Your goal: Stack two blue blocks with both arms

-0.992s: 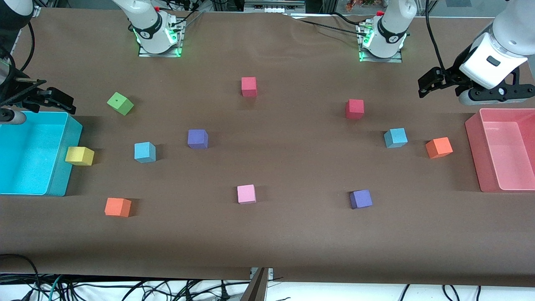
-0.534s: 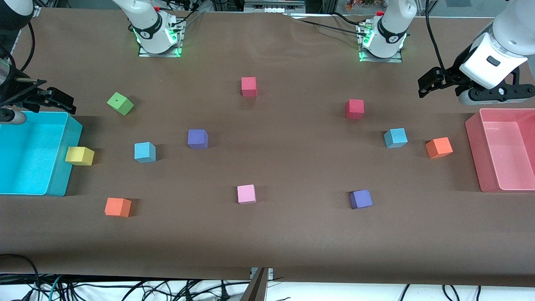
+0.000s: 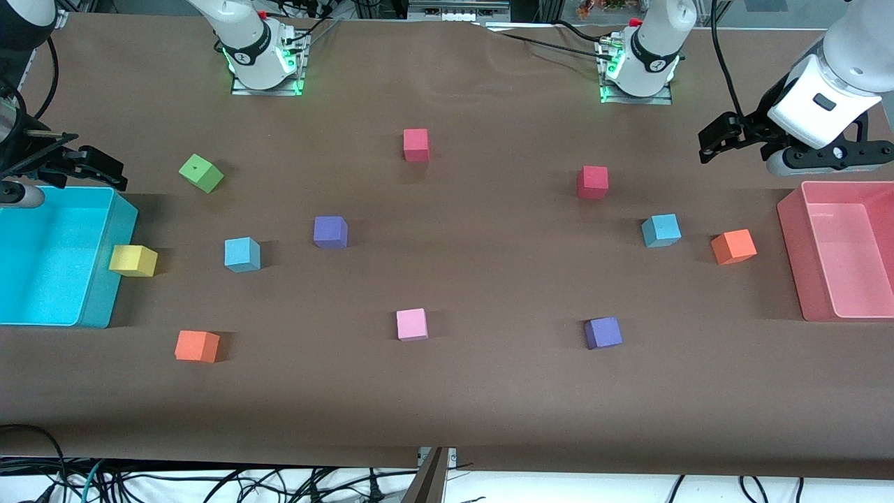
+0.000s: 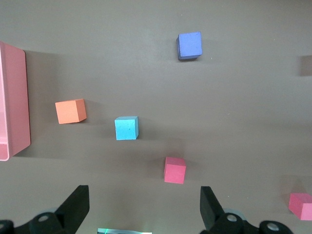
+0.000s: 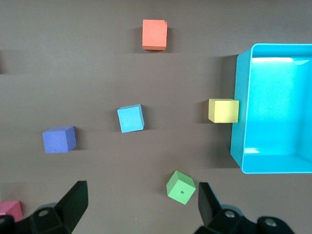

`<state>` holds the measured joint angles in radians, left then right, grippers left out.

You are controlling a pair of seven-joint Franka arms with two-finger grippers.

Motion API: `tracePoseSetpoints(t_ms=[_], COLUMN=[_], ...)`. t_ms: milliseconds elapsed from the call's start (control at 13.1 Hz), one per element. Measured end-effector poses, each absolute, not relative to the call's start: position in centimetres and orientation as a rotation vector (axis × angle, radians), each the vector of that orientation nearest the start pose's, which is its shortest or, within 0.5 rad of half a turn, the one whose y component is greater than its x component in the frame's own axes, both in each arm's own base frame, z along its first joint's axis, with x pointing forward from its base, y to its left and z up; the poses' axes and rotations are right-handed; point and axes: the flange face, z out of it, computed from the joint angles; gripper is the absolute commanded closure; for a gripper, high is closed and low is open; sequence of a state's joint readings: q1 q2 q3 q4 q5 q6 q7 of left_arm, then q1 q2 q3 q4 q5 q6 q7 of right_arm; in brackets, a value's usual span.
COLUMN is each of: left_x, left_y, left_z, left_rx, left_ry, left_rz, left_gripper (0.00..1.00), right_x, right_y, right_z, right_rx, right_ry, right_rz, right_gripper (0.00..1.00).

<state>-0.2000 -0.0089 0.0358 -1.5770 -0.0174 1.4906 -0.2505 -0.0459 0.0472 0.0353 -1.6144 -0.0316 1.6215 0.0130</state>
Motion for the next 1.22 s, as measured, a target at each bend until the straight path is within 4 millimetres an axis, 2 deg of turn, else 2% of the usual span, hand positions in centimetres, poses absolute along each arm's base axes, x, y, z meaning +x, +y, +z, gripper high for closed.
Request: tracePoseSetpoints(t_ms=[305,534,840,1221], left_x=[53.7,53.9,54.5,55.4], left_y=[-8.4,-7.2,-6.0,-4.1], left_z=[62.0,61.9,61.0,59.8], left_rx=[-3.138,-3.141,-3.138,-3.138], left_ry=[-0.144,-0.117,-0.133,-0.131], left_rz=[0.125,0.128,0.151,0.172], left_gripper=[0.0,0.0,0.0,0.0], right_x=[57.0,57.4,59.1,62.3], right_y=[-0.9,-0.3,1.0,4.6], right_z=[58.0,56.2,50.0,41.7], right_rx=[-3.17,-3.168,-3.153,-3.148], right_ry=[0.032,0.015,-0.027,-0.118], right_rz=[0.072,0.125,0.317,0.342], right_gripper=[0.0,0.0,0.0,0.0])
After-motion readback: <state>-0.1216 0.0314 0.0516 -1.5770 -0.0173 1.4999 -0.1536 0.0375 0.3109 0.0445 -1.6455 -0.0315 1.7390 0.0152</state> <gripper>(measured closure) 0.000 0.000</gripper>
